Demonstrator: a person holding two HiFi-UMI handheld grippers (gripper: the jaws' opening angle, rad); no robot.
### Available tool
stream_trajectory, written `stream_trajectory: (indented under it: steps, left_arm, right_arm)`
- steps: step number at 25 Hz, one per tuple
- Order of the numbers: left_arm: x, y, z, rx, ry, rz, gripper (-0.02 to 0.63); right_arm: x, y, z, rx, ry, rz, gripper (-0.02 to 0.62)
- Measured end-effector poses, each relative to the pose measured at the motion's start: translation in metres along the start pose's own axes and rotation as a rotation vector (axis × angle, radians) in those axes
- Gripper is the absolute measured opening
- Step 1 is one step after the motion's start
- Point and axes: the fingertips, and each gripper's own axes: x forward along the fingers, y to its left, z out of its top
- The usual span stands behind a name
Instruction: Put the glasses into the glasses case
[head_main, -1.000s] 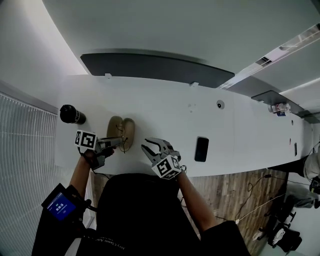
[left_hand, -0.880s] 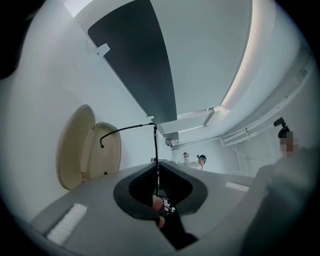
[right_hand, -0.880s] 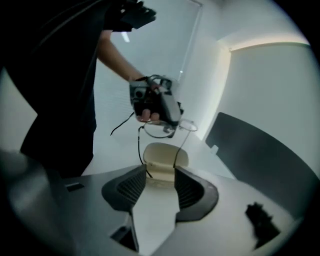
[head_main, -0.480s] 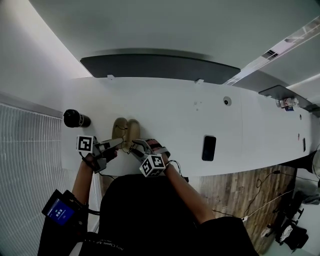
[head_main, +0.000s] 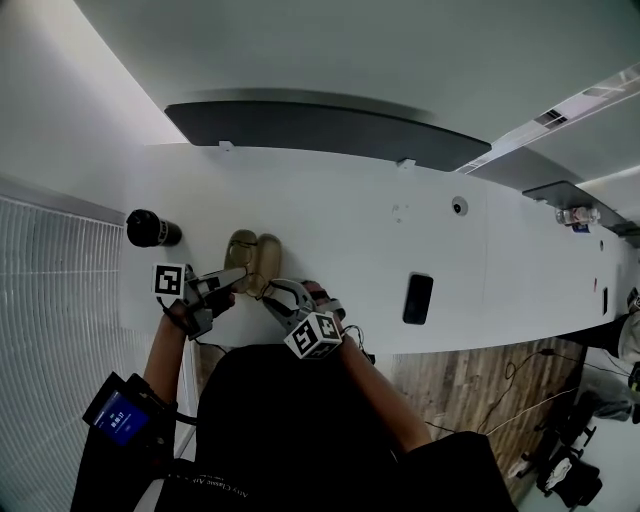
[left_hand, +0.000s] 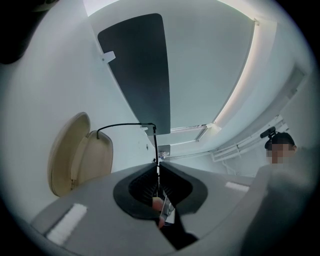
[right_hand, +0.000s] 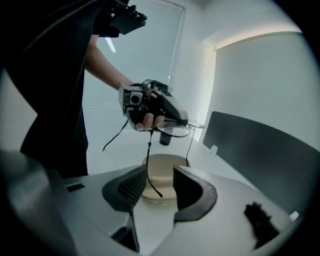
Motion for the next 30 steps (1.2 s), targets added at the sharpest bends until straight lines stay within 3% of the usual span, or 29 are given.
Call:
stream_trajectory:
  steps: [2,9,15,22,27,30]
  left_arm:
    - [0.001,0.003,-0.001,0.007,0.004,0.012,0.025]
    - [-0.004,0.004,0.001,-0.013,-0.023,0.001,0.023]
    - [0.001,0.004,-0.004,0.001,0.003,-0.013,0.023]
    - [0.001,0.016,-0.016,-0.046,0.033,0.001,0.023]
    - [0.001,0.040,-0.026,-0.070,0.090,0.068,0.022]
    - [0.007,0.049,-0.027,-0.083,0.112,0.062,0.023]
  right_arm:
    - [0.004,0.003,0.001,0.011,0.009,0.022,0.176]
    - [-0.011,-0.011,0.002,0.037,-0.003,-0.025,0.173]
    - [0.007,0.016,-0.001,-0.032,0.037,0.100,0.172]
    - [0.031,-0.004,-0.015,-0.040,0.113,0.014,0.149]
    - [0.041,-0.009,-0.014,-0.063,0.128,0.019,0.149]
    - [0.050,-0.014,-0.019,-0.060,0.152,0.015,0.149]
